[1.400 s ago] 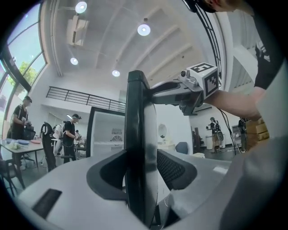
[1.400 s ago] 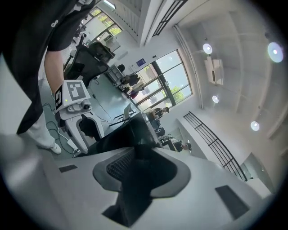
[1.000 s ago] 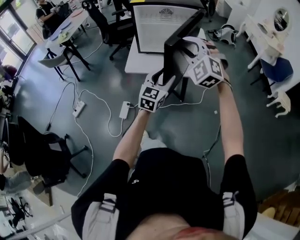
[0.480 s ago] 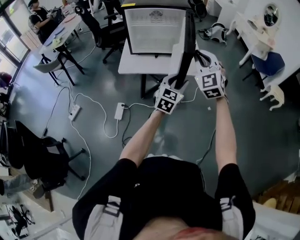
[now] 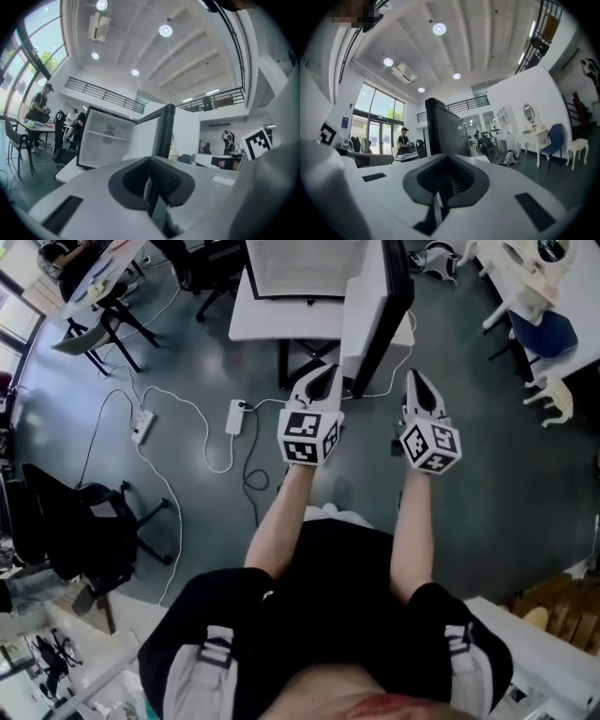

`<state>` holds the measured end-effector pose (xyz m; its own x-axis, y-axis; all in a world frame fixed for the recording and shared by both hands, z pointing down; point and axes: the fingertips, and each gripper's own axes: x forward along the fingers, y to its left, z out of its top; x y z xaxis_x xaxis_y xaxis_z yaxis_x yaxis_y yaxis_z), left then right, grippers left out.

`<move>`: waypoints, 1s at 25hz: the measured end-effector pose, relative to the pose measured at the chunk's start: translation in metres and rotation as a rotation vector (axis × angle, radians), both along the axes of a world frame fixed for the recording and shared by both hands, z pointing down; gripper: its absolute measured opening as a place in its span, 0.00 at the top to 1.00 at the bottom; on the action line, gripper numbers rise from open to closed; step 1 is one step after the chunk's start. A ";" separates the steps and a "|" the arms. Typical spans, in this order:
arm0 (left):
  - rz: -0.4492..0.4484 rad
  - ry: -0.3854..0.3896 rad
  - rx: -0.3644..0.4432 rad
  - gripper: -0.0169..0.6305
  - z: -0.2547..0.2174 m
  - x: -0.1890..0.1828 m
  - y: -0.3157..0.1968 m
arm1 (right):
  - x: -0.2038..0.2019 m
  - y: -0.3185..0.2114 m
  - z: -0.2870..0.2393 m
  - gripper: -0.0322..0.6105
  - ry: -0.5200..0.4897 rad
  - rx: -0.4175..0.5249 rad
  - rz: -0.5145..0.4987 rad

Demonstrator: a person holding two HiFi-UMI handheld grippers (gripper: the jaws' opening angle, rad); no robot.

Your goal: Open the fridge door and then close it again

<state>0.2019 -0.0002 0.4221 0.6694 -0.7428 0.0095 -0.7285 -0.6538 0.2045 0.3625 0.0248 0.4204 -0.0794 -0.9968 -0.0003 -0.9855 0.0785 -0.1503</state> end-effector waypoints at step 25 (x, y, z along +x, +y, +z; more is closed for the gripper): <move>0.149 -0.121 0.044 0.78 0.019 0.045 0.020 | 0.003 -0.017 -0.008 0.96 0.004 0.021 -0.104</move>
<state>0.2465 0.0203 0.4413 0.7678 -0.6372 0.0658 -0.6406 -0.7626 0.0902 0.3652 0.0079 0.4123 -0.1824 -0.9830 -0.0205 -0.9725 0.1834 -0.1437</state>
